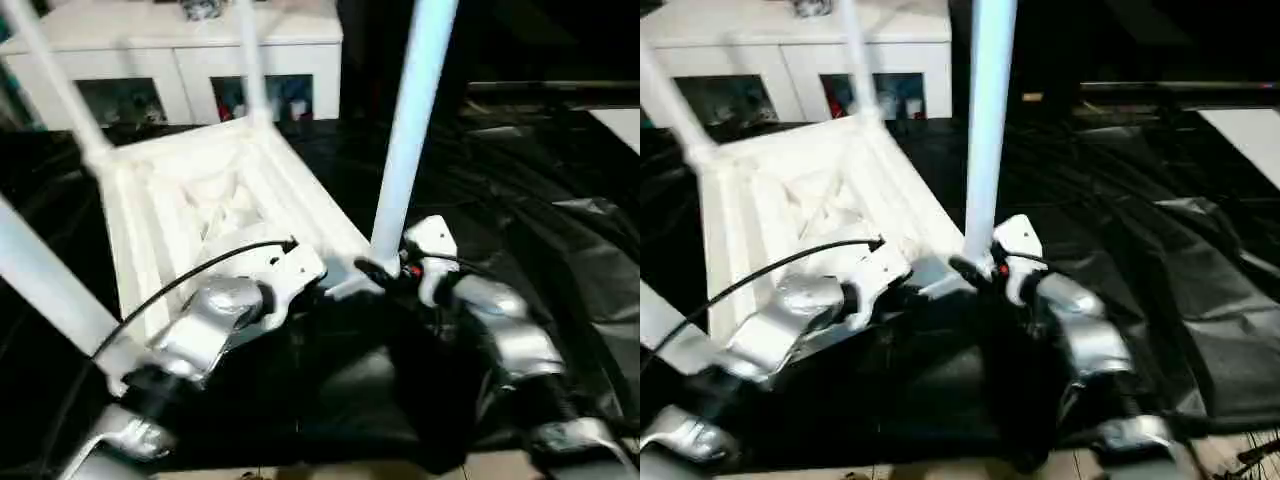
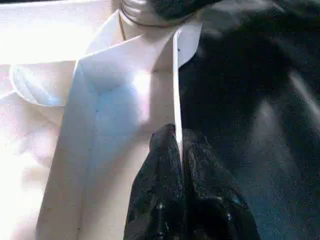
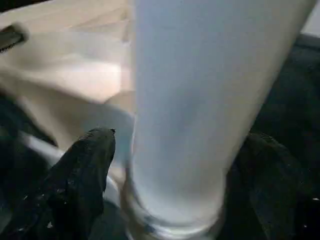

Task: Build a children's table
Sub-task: Rotate leg to tighten

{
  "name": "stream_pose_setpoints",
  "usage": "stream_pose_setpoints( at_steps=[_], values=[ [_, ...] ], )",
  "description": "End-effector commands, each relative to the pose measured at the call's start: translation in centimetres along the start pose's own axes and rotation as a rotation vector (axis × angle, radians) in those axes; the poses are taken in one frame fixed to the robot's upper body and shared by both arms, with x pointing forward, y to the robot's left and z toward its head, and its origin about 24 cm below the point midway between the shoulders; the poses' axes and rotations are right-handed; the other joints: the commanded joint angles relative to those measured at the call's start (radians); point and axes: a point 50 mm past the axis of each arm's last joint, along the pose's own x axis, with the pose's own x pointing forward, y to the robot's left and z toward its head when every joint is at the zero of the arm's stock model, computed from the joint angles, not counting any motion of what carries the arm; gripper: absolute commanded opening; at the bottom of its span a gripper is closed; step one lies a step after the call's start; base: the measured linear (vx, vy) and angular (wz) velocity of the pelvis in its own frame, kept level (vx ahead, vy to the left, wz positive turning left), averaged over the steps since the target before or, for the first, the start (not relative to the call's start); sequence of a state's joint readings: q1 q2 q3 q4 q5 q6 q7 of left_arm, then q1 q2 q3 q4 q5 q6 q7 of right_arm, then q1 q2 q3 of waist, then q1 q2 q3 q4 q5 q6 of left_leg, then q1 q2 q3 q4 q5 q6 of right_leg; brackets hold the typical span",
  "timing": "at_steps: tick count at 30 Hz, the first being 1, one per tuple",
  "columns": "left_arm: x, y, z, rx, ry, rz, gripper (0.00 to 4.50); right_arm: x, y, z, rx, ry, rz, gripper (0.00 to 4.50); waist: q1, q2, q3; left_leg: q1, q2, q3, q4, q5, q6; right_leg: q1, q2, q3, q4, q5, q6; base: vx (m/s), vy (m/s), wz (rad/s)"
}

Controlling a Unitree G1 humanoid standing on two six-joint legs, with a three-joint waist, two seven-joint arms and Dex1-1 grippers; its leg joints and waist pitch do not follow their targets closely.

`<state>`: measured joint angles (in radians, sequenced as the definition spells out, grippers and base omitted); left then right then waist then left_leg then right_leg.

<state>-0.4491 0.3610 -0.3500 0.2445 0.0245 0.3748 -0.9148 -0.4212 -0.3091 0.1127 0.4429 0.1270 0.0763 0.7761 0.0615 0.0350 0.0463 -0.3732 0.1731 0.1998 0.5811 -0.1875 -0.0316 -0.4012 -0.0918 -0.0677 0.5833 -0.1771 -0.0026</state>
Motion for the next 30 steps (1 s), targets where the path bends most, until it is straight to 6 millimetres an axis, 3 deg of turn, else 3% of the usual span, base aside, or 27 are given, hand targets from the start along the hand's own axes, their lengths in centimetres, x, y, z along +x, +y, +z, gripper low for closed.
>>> stream_pose_setpoints(
  at_steps=[1,5,11,14,20,24,30],
  values=[
    [-0.4,-1.4,-1.0,0.005,0.009,-0.144,0.0,-0.9,0.6,0.4,-0.014,-0.008,0.151,3.94,0.002,-0.015,-0.062,0.009,0.054,-0.024,-0.056,-0.102,0.122,0.048,-0.054,0.042,-0.043,-0.07,-0.265,0.0,0.0,0.0],
    [-1.4,-1.6,-0.9,0.013,-0.018,-0.211,0.0,-1.4,1.3,0.1,-0.019,0.018,0.267,3.94,0.003,-0.012,-0.061,0.009,0.059,-0.022,-0.055,-0.107,0.133,0.047,-0.055,0.041,-0.039,-0.065,-0.28,0.0,0.0,0.0],
    [-1.8,-1.3,-1.2,0.01,-0.003,-0.197,0.0,-1.4,1.5,-0.2,-0.057,0.057,0.307,3.94,0.006,-0.015,-0.055,0.012,0.06,-0.025,-0.062,-0.192,0.066,0.044,-0.061,0.047,-0.052,-0.215,-0.252,0.0,0.0,0.0],
    [-1.9,-1.2,-1.2,0.011,-0.002,-0.199,0.0,-1.4,1.5,-0.2,-0.05,0.057,0.313,3.69,0.004,-0.019,-0.055,0.012,0.059,-0.026,-0.063,-0.212,0.045,0.044,-0.061,0.049,-0.054,-0.251,-0.233,0.0,0.0,0.0],
    [-2.2,-1.2,-1.3,0.012,-0.002,-0.209,0.0,-1.5,1.4,-0.5,-0.045,0.071,0.329,3.26,0.005,-0.02,-0.061,0.01,0.057,-0.025,-0.055,-0.144,0.073,0.047,-0.06,0.048,-0.042,-0.153,-0.254,0.0,0.0,0.0],
    [-2.2,-1.2,-1.3,0.011,-0.002,-0.205,0.0,-1.5,1.4,-0.6,-0.043,0.072,0.325,2.82,0.005,-0.021,-0.06,0.01,0.056,-0.024,-0.054,-0.151,0.078,0.047,-0.06,0.047,-0.044,-0.169,-0.257,0.0,0.0,0.0],
    [-2.3,-1.1,-1.5,0.004,0.006,-0.209,0.0,-1.3,1.6,-0.6,-0.034,0.061,0.331,2.7,0.005,-0.019,-0.062,0.011,0.057,-0.025,-0.054,-0.146,0.076,0.048,-0.058,0.046,-0.041,-0.155,-0.259,0.0,0.0,0.0]
  ],
)
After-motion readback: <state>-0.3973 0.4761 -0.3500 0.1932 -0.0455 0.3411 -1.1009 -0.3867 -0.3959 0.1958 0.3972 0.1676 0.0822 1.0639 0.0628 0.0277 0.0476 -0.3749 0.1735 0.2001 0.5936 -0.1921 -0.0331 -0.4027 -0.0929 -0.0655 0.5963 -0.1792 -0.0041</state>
